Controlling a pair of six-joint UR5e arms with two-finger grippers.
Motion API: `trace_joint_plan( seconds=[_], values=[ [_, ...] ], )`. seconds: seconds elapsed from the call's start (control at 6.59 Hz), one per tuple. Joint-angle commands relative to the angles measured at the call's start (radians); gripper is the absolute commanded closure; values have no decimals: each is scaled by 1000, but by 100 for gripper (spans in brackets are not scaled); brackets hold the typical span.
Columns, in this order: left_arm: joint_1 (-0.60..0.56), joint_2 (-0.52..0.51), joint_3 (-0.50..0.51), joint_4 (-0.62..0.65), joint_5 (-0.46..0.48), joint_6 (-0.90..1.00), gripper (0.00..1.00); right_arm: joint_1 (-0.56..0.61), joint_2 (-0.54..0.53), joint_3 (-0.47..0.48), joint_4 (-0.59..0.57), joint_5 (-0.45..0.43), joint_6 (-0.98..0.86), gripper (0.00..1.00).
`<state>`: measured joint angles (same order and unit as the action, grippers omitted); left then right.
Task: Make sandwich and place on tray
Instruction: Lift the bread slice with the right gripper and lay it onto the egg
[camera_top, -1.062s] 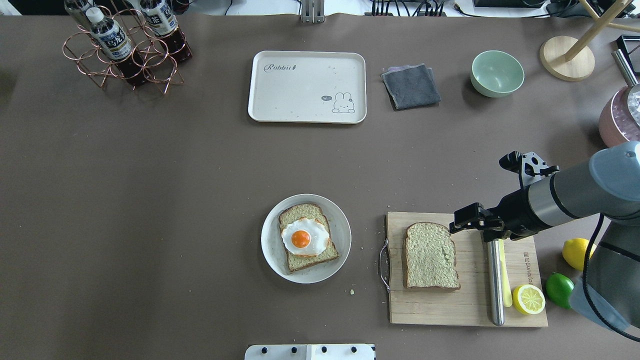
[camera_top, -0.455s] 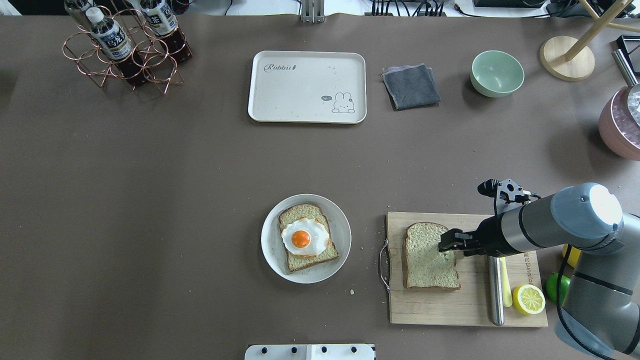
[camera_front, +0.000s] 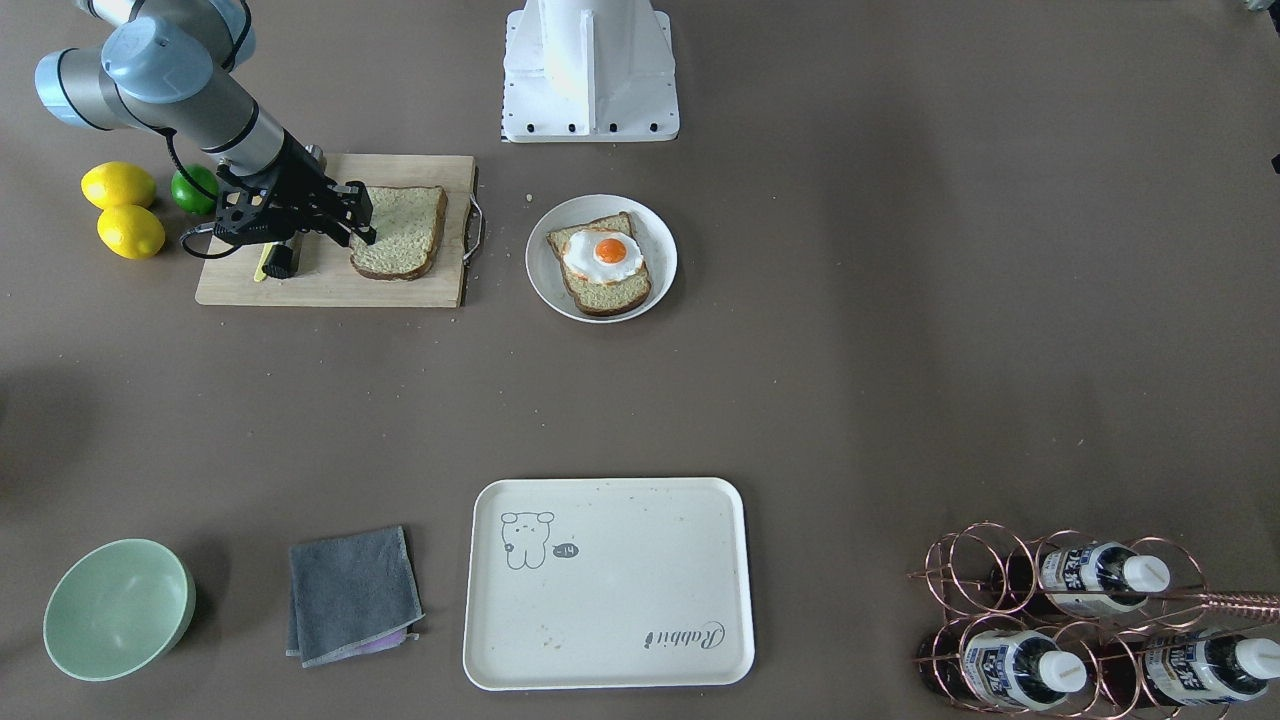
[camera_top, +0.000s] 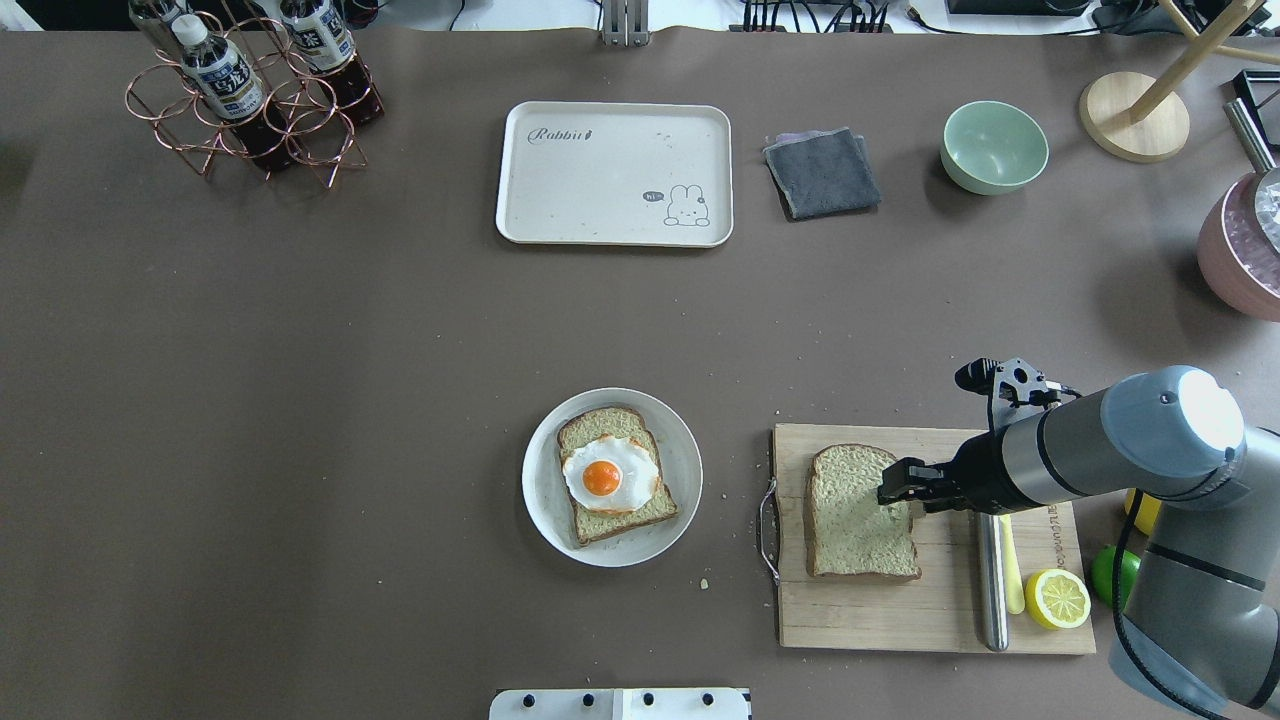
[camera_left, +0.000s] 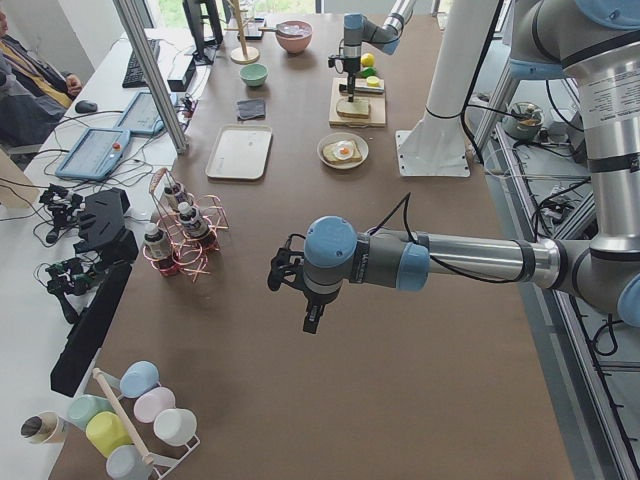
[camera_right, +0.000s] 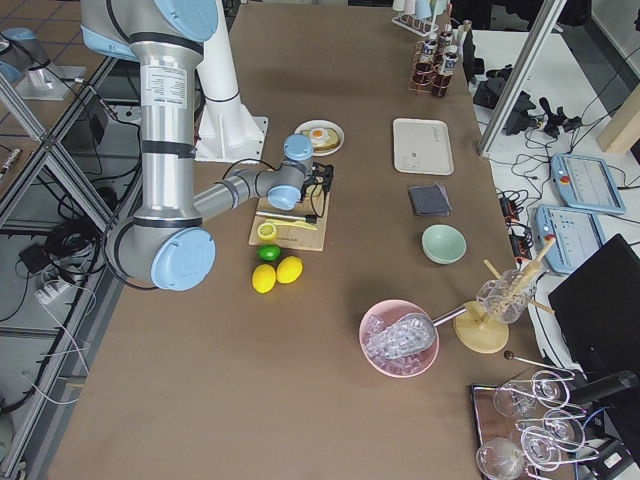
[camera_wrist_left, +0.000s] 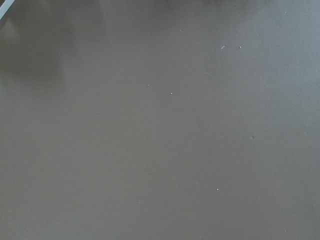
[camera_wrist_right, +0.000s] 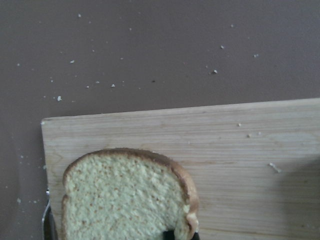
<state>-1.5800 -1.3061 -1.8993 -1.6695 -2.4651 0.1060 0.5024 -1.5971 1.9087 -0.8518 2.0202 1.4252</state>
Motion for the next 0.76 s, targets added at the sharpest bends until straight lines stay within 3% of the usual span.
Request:
trace_joint_plan(
  seconds=[0.0,0.3,0.61],
  values=[
    [0,2,3,-12,0,1,3,18,3,67,-1,21,0,100],
    [2,8,2,-12,0,1,3,19,111,56,-10,29,3,100],
    [2,8,5,-12,2,-2,3,9,327,-67,-6,29,73,100]
  ],
)
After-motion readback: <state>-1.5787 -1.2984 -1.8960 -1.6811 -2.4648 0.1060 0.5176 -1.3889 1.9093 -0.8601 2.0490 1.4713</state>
